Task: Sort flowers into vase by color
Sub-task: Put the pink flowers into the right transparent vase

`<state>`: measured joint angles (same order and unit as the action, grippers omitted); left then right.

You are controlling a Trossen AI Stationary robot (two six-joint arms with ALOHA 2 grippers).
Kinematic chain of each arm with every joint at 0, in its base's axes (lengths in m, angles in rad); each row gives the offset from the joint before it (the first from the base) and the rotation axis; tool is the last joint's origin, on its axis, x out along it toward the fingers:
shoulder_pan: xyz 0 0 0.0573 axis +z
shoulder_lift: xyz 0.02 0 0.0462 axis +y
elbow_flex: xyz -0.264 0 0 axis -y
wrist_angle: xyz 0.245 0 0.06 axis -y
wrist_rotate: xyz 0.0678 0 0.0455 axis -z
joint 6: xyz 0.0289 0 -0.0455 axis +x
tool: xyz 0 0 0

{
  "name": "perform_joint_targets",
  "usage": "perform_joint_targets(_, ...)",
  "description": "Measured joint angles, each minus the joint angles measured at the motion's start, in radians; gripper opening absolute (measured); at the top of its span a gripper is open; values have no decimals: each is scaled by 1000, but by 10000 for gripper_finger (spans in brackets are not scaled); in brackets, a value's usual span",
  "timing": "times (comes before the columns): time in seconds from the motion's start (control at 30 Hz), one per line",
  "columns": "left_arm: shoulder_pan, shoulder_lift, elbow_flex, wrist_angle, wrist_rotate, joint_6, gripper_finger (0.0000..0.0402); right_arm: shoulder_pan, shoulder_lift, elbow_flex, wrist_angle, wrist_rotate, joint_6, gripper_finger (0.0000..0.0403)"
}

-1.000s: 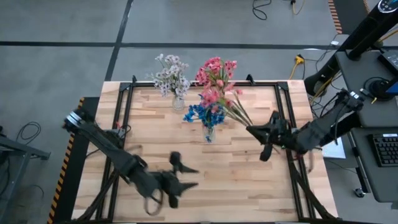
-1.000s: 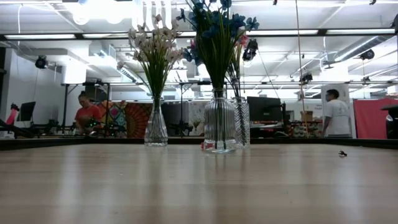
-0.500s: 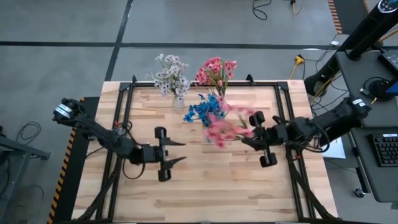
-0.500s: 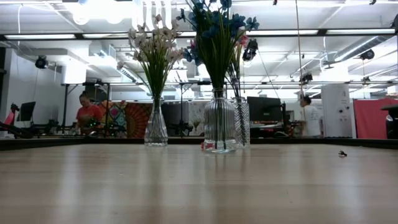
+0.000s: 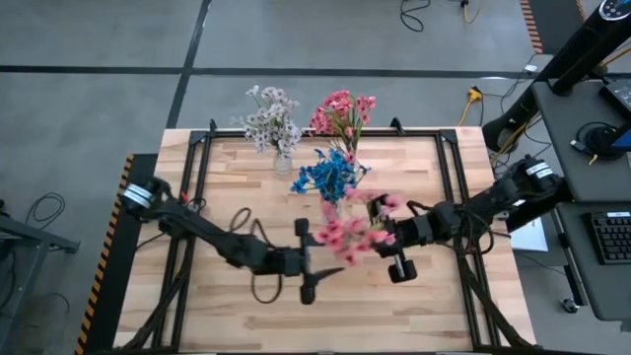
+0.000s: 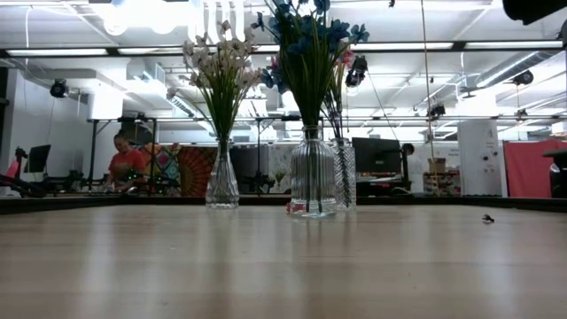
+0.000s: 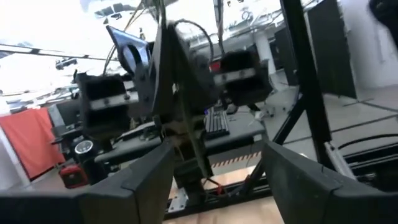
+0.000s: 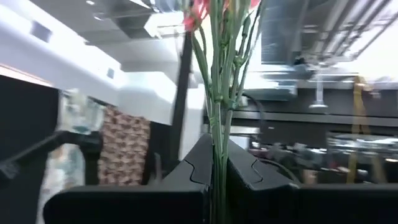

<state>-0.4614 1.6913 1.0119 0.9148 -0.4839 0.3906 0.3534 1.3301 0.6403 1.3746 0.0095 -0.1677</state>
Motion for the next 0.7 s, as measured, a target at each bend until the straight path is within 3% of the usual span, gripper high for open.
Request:
perform_joint_targets(0.17,26,104,80,3,2,-6,227,0,64,59,-1,-97,37,9)
perform_joint_targets(0.43,75,157,147,20,65,-4,227,2,91,85,-4,-119,-50,9)
perform_joint_targets(0.57,116,161,157,-8,215,-50,227,2,91,84,-11,-115,-96,9)
perform_joint_targets(0.7,149,161,159,-7,259,-141,227,2,93,84,-11,-115,-106,9)
